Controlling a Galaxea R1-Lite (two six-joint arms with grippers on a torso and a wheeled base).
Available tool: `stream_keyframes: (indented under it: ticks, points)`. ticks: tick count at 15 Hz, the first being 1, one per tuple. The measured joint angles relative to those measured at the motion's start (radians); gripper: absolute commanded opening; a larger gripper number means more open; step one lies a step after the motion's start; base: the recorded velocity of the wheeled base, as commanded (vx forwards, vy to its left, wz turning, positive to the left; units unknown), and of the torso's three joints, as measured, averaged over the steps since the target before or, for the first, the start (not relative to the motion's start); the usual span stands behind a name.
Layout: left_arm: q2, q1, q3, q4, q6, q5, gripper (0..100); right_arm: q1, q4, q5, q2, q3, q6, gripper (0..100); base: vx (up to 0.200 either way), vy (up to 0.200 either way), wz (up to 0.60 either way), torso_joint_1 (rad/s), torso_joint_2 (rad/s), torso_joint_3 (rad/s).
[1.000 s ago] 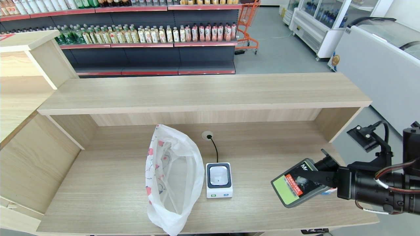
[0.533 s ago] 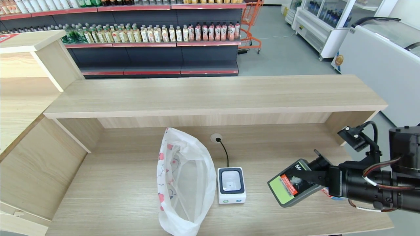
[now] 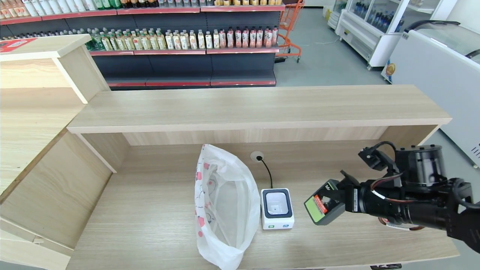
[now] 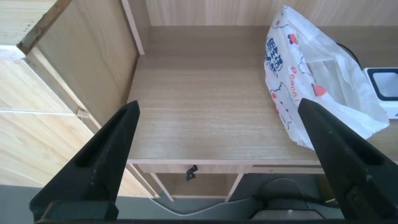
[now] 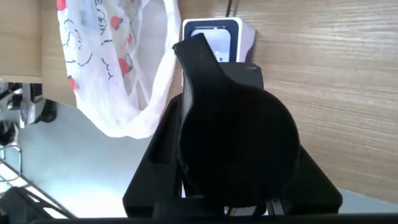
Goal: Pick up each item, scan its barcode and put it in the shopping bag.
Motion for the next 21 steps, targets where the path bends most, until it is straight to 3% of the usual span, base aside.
stream_keyframes:
  ticks: [4,21]
  points:
    - [0.0,0.0,0.0,0.0,0.0,0.0,100,0.037,-0.075,-0.008,0.143,-0.033,-0.003,0,0.0,0.0,0.0,0.0,0.0,0.0]
    - [0.0,0.0,0.0,0.0,0.0,0.0,100,0.129,-0.123,-0.006,0.427,-0.3,-0.02,0,0.0,0.0,0.0,0.0,0.0,0.0]
